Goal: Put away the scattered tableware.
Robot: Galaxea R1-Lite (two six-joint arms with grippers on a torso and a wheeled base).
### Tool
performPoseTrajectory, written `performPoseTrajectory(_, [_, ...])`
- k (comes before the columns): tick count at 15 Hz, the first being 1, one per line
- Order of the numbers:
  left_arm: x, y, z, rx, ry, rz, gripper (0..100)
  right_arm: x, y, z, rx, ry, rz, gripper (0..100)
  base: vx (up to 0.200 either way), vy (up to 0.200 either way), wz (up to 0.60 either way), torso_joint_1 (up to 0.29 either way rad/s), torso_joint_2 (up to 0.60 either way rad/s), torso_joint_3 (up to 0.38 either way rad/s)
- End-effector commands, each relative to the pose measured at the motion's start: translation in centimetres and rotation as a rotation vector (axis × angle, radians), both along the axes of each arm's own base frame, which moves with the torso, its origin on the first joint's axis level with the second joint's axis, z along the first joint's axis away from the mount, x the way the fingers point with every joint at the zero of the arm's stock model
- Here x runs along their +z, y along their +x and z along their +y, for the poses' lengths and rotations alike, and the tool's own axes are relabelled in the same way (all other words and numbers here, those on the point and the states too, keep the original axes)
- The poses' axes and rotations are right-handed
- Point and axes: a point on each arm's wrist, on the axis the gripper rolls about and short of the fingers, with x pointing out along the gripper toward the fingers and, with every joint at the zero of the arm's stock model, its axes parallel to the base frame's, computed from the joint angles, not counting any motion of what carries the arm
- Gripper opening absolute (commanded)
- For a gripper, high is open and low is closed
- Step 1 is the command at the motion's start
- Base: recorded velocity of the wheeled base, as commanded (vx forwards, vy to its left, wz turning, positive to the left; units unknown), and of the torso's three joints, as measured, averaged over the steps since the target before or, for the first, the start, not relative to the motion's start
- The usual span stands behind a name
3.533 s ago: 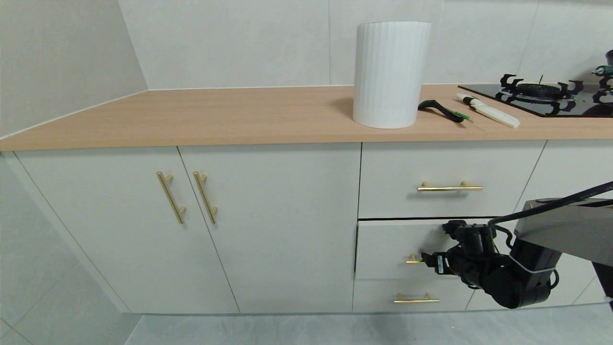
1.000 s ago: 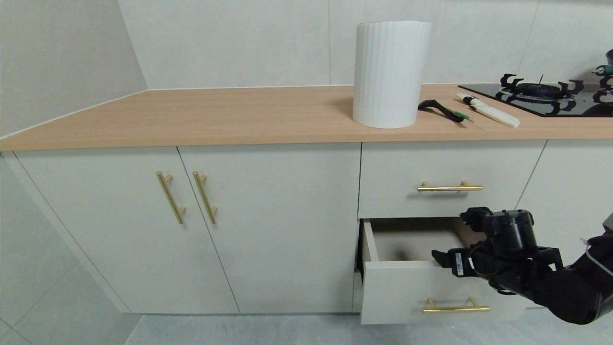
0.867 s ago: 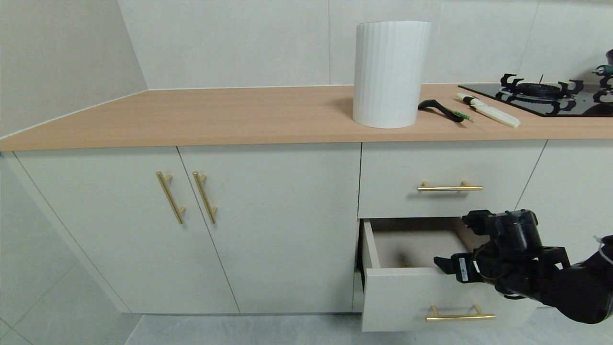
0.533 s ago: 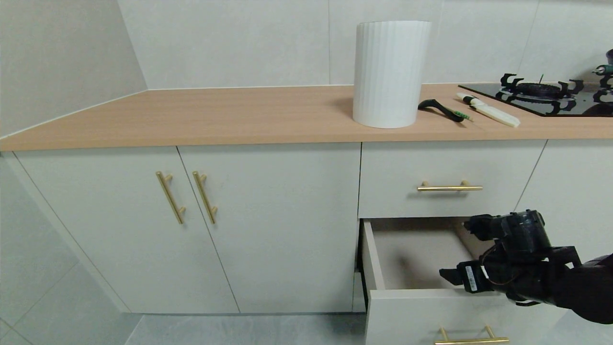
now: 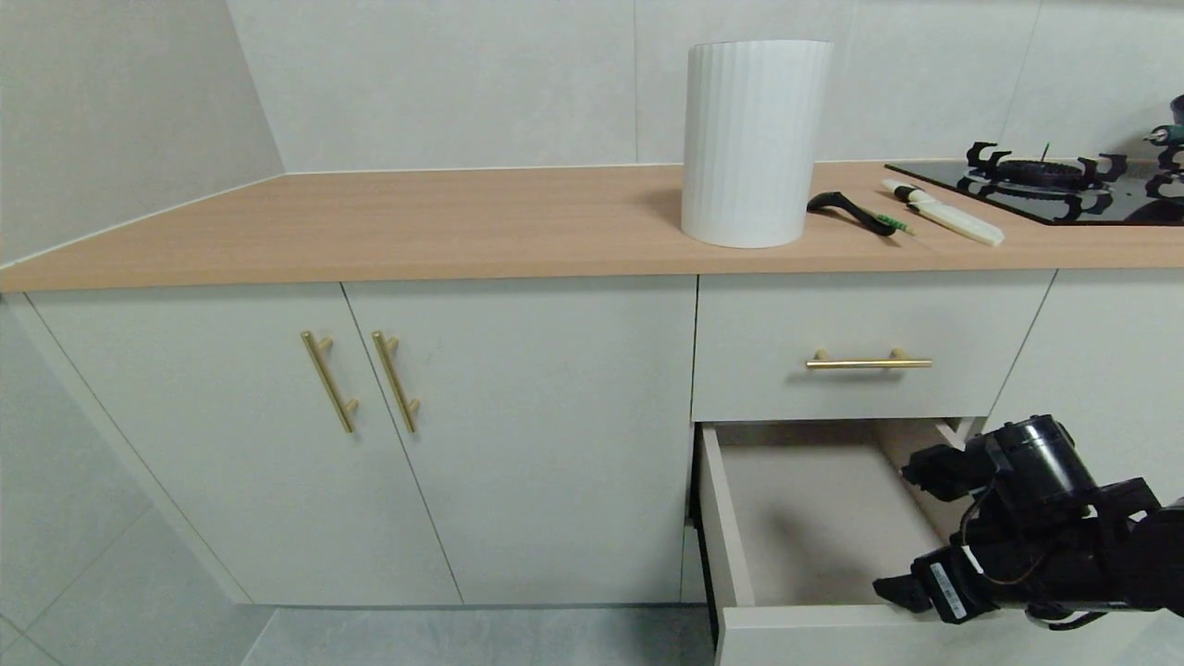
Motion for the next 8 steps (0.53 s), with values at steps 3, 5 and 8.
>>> performPoseTrajectory(3, [0.0, 0.0, 0.0, 0.000, 0.000, 0.000, 100, 1.3, -1.3, 0.2, 0.050, -0.016, 0.005, 100, 0.000, 0.000, 0.00, 0.000, 0.00, 0.000])
performPoseTrajectory(5, [0.0, 0.0, 0.0, 0.000, 0.000, 0.000, 100, 1.5, -2.3, 0.2, 0.093, -0.053, 0.055, 100, 0.000, 0.000, 0.00, 0.000, 0.00, 0.000])
performPoseTrajectory(8, [0.0, 0.0, 0.0, 0.000, 0.000, 0.000, 100, 1.9, -4.1, 0.2, 0.180, -0.097, 0.152, 100, 0.000, 0.000, 0.00, 0.000, 0.00, 0.000])
